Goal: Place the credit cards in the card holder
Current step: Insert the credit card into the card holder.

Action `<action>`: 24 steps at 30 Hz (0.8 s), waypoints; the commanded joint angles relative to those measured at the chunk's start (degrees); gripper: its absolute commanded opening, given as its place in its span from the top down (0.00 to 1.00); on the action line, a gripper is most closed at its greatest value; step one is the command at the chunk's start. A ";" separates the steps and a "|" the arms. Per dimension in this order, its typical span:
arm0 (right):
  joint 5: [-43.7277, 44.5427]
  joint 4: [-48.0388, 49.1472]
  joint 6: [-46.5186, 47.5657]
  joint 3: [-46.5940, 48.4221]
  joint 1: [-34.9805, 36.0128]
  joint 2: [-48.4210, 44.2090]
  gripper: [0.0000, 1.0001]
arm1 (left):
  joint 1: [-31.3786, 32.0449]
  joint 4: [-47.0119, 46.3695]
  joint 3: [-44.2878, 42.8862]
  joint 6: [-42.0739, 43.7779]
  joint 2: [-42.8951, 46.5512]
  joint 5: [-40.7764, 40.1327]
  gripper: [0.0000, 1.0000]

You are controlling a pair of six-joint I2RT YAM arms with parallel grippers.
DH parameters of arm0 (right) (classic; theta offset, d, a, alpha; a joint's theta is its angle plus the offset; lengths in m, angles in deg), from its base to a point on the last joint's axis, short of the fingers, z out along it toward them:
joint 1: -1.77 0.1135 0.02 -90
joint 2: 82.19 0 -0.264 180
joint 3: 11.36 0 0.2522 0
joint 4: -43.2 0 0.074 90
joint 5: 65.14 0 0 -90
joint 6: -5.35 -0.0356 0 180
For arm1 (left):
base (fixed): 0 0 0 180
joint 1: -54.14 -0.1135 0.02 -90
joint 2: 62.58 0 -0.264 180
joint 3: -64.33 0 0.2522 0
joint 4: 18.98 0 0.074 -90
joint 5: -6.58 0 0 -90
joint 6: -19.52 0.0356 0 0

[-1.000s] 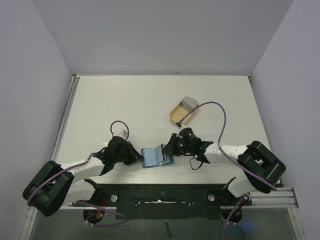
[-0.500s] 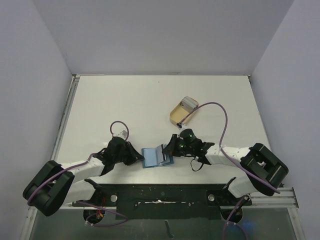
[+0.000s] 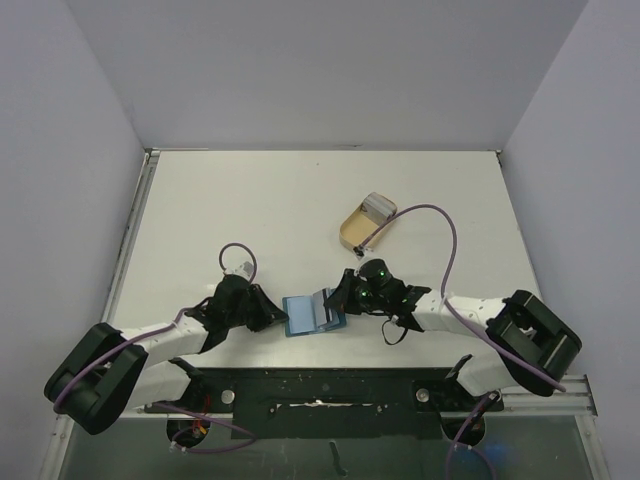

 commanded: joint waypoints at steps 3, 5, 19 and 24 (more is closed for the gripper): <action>0.46 4.52 0.17 -0.16 0.63 2.35 0.99 | 0.02 -1.81 0.84 0.09 1.36 -0.44 1.00; -0.46 5.86 0.02 -0.64 0.67 2.92 0.99 | 0.02 -2.00 0.82 0.08 1.17 -0.38 1.00; -2.43 8.57 -1.96 -2.33 0.63 4.65 0.96 | 0.03 -3.26 1.26 -0.35 0.17 -0.19 1.00; -2.28 7.59 -2.12 -2.13 0.66 5.38 0.89 | 0.04 -3.27 1.39 -0.53 0.42 -0.09 1.00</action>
